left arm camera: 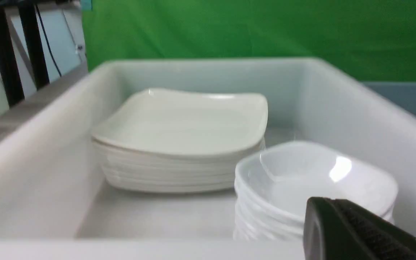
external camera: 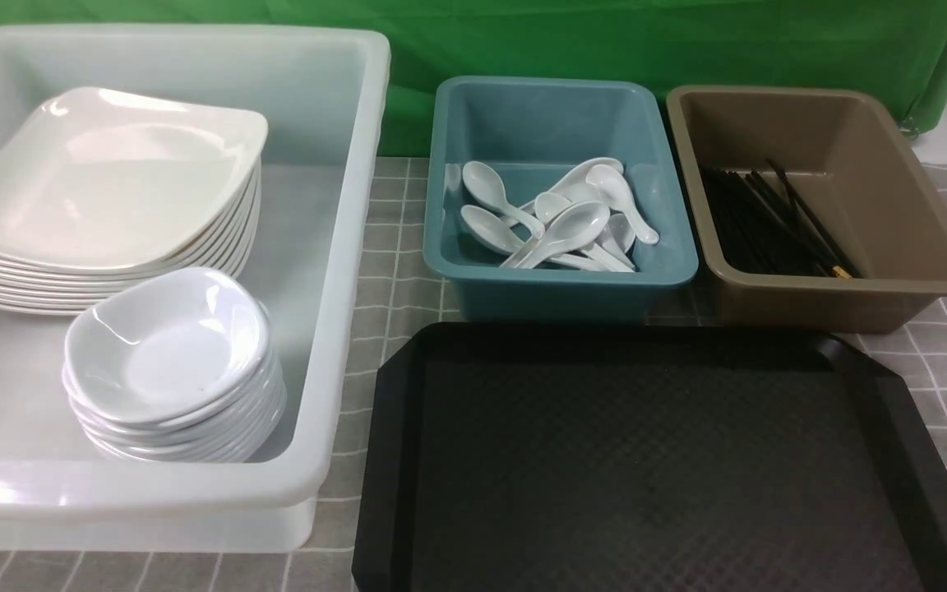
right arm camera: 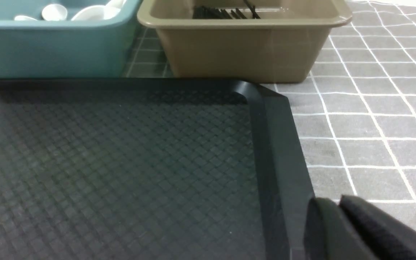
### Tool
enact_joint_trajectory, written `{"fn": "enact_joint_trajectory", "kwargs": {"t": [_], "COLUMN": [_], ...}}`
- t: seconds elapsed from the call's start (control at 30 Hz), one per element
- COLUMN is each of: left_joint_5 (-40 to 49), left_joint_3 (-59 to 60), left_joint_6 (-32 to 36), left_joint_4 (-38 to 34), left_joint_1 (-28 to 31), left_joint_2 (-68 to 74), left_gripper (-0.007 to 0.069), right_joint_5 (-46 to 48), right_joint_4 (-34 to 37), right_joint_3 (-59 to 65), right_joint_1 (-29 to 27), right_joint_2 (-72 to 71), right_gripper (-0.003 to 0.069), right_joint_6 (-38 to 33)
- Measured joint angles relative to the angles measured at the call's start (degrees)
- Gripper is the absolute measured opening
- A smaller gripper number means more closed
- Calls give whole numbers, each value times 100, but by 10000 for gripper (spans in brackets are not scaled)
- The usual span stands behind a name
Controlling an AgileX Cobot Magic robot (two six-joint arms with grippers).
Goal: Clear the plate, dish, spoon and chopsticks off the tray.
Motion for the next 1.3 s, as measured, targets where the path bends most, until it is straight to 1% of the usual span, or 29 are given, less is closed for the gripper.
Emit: {"fn": "enact_joint_trajectory", "kwargs": {"t": [0.1,0.5,0.7,1.3], "left_joint_5": [359,340,340,340], "left_joint_3": [144,144,144,144], "left_joint_6": [-55,-132,-23,27], "left_joint_4": [-208,-307,-309,-309], "left_joint_1": [0,0,0,0], "left_joint_2": [-23,-25,-25,-31], "left_gripper": [10,10,10,10], "right_joint_5": [0,-23,-23,-23], "right_joint_4": [0,0,0,-5], "right_joint_3": [0,0,0,0], "right_joint_1": [0,0,0,0], "right_joint_2": [0,0,0,0], "right_gripper": [101,130,139,186], "right_joint_6": [0,0,0,6]}}
